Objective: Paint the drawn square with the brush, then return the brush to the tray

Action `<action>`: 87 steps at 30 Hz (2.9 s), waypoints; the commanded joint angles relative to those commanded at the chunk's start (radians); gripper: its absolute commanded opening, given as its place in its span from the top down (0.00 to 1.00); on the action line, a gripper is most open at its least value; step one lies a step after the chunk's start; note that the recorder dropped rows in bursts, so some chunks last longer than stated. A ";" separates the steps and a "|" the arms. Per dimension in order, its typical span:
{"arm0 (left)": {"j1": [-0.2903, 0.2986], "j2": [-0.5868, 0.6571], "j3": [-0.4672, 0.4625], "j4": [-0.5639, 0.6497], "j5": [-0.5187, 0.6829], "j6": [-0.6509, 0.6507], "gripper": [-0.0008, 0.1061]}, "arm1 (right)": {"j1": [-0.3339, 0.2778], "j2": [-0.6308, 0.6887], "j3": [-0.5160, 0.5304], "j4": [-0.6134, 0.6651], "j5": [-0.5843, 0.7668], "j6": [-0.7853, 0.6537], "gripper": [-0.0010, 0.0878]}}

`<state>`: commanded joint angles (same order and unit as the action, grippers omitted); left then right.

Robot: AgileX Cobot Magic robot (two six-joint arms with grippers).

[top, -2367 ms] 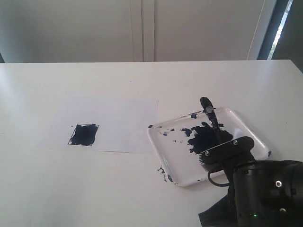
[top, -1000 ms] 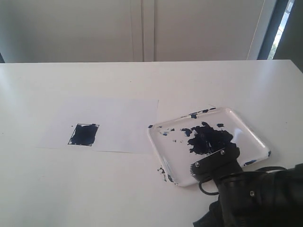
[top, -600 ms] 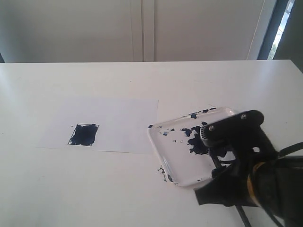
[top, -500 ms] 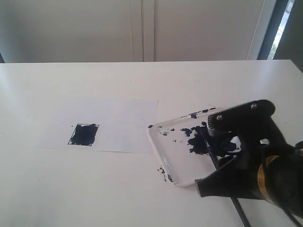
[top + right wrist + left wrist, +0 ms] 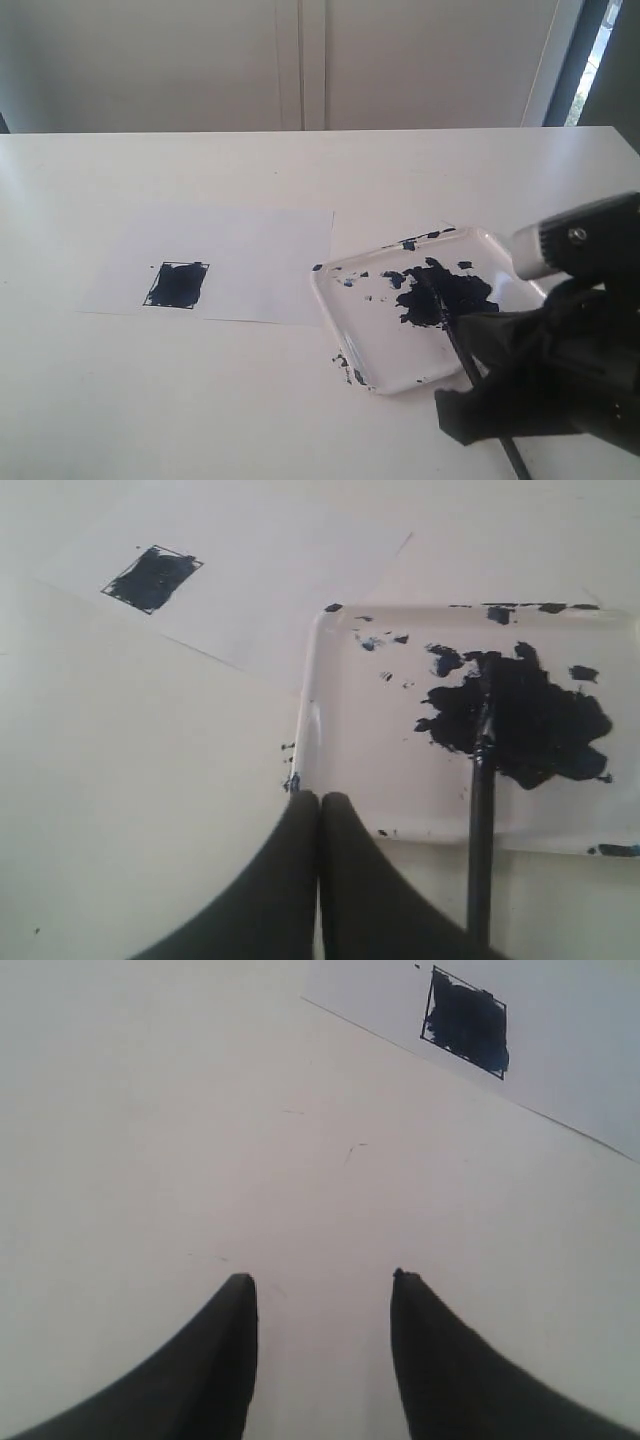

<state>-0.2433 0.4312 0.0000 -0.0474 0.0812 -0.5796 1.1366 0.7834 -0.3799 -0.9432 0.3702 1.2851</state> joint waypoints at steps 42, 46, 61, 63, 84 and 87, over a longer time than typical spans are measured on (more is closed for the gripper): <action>0.000 0.000 0.000 0.000 -0.006 0.003 0.54 | 0.002 -0.144 0.177 0.002 -0.230 0.128 0.99; 0.000 0.000 0.000 0.000 -0.006 0.003 0.54 | 0.000 -0.275 0.205 -0.001 -0.206 0.101 0.99; 0.000 0.000 0.000 0.000 -0.006 0.003 0.54 | -0.151 -0.783 0.380 0.021 -0.189 0.000 0.99; 0.000 0.000 0.000 0.000 -0.006 0.003 0.54 | -0.217 -0.783 0.380 0.024 -0.205 -0.028 0.99; 0.000 0.000 0.000 0.000 -0.006 0.003 0.54 | -0.364 -0.783 0.380 0.039 -0.332 -0.138 0.99; 0.000 0.000 0.000 0.000 -0.006 0.003 0.54 | -0.364 -0.783 0.380 0.169 -0.297 -0.256 0.99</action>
<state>-0.2433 0.4312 0.0000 -0.0474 0.0755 -0.5763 0.7726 0.0000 0.0000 -0.7745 0.0735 1.0287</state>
